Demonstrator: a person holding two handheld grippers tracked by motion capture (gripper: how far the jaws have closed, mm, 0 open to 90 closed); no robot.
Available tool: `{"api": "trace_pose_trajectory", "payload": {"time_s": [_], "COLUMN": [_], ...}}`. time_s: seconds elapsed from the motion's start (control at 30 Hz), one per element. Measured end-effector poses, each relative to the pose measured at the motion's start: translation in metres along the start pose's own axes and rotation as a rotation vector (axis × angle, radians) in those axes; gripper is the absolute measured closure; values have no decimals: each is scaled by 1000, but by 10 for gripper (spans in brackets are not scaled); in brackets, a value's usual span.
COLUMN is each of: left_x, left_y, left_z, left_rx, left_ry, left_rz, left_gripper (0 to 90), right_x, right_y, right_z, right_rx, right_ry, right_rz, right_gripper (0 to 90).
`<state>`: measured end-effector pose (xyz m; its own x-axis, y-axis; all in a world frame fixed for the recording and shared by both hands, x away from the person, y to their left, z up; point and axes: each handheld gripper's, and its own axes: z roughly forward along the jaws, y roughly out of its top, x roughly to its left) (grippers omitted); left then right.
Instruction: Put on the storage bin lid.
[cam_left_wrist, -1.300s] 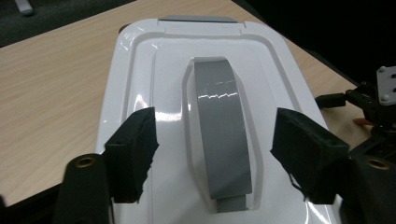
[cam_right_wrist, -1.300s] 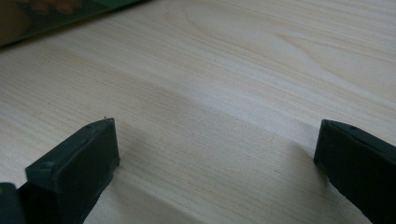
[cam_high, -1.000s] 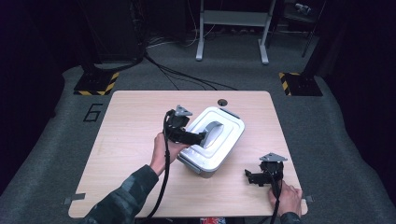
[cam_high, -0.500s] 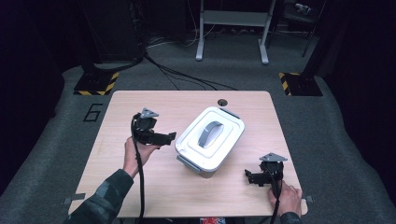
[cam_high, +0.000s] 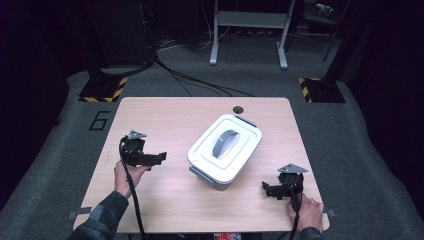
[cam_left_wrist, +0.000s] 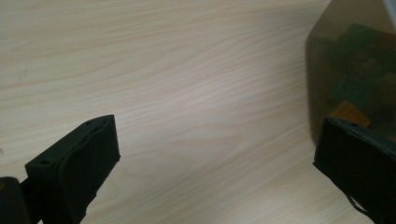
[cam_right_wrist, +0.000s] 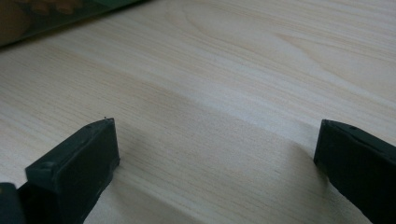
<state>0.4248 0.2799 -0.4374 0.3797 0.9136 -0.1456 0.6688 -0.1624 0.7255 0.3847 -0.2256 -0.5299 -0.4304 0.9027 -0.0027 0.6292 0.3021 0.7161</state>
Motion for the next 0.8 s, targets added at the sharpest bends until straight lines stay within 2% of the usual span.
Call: {"api": "trace_pose_trajectory", "payload": {"time_s": [0.03, 0.27, 0.33, 0.53, 0.6, 0.63, 0.7, 0.73, 0.8], "left_x": [8, 28, 34, 48, 51, 51, 51, 52, 54], "left_y": [-8, -32, -42, -65, -73, -77, -82, -86, -87], "left_z": [2, 12, 17, 28, 33, 34, 35, 35, 35], "left_rx": [11, 54, 69, 87, 110, 73, 53, 19, 10], "left_ry": [8, 36, 31, 55, 79, 107, 146, 147, 142], "left_rz": [-20, -43, -52, -36, -21, -4, 35, 56, 56], "left_gripper": [1, 1, 1, 1, 1, 0, 4, 0, 0], "right_x": [0, 0, 0, 0, 0, 0, 0, 0, 0], "right_y": [0, 0, 0, 0, 0, 0, 0, 0, 0], "right_z": [0, 0, 0, 0, 0, 0, 0, 0, 0], "right_rx": [0, 0, 0, 0, 0, 0, 0, 0, 0], "right_ry": [0, 0, 0, 0, 0, 0, 0, 0, 0], "right_rz": [-1, 0, 0, 0, 0, 0, 0, 0, 0], "right_gripper": [0, 0, 0, 0, 0, 0, 0, 0, 0]}}
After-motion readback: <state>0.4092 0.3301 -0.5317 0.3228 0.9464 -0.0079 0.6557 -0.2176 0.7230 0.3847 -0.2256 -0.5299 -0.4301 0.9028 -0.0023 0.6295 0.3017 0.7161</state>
